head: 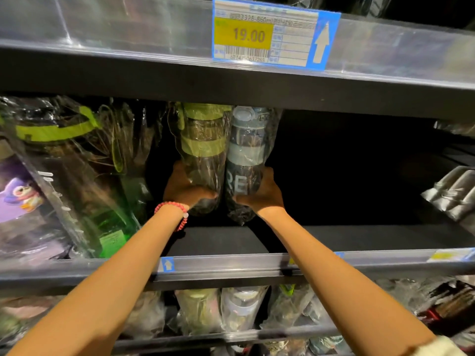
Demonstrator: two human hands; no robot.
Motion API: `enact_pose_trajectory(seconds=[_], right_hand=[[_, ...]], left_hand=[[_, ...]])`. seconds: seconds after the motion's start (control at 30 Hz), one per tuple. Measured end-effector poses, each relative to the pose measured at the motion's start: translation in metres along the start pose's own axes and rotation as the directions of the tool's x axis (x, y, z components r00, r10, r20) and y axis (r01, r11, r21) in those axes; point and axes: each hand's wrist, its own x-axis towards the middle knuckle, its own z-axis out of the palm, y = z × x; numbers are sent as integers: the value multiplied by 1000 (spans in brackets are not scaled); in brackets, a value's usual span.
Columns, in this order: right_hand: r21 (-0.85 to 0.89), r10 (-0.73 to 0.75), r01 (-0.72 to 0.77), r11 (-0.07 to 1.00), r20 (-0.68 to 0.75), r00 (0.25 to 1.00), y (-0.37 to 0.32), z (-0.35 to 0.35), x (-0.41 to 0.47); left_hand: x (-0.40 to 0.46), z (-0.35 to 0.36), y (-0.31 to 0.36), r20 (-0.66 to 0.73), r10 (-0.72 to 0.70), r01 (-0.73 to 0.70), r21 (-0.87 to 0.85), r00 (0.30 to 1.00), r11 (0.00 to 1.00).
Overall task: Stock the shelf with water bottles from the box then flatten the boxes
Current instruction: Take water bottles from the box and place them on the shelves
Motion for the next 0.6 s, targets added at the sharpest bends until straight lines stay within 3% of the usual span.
enact_pose_trajectory(seconds=[0.07, 0.1, 0.17, 0.23, 0.47, 0.6], right_hand=[[23, -19, 19, 1000, -13, 1000, 1, 5, 3], [32, -23, 23, 999, -9, 1000, 2, 6, 5], [37, -22, 22, 999, 13, 1000, 2, 7, 9], [37, -24, 24, 999, 20, 999, 2, 7, 11], [55, -49, 48, 997, 7, 999, 7, 12, 11], [60, -49, 48, 997, 19, 999, 5, 8, 11]], left_hand=[[15, 3, 1, -163, 110, -134, -146, 980, 980], [21, 2, 5, -227, 155, -222, -308, 962, 925], [17, -3, 15, -437, 244, -468, -534, 866, 704], [13, -4, 22, -507, 287, -568, -582, 813, 582], [11, 0, 18, -521, 309, -600, -608, 795, 520], [-1, 1, 11, -448, 286, -524, -607, 847, 598]])
